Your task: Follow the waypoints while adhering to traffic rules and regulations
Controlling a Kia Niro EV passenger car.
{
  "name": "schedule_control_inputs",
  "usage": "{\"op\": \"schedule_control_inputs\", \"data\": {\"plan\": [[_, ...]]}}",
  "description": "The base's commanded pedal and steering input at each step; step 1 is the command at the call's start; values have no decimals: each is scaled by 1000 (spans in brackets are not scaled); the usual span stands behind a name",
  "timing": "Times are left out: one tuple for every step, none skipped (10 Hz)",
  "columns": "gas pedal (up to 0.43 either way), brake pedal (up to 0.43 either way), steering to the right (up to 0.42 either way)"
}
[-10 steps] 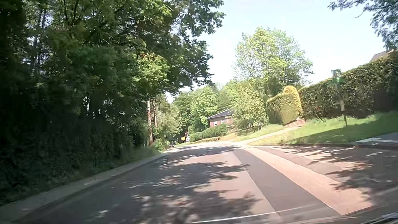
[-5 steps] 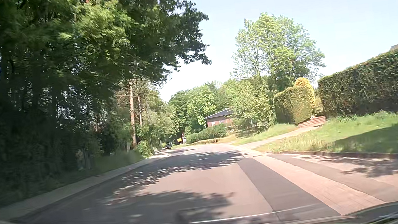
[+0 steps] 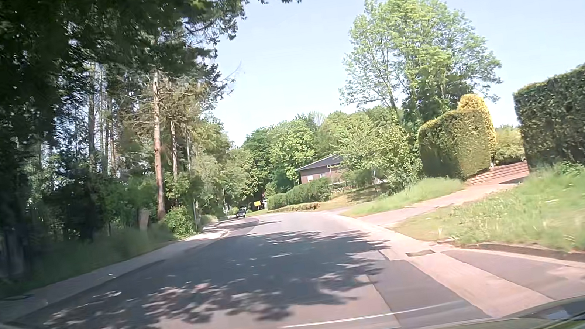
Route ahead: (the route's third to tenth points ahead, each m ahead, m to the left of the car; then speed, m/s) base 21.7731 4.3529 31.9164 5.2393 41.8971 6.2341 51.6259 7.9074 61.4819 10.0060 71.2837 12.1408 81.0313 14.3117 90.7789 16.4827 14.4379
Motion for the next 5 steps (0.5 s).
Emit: {"op": "schedule_control_inputs", "data": {"plan": [[189,0,-6],[189,0,-9],[189,0,-12],[189,0,-13],[189,0,-15]]}}
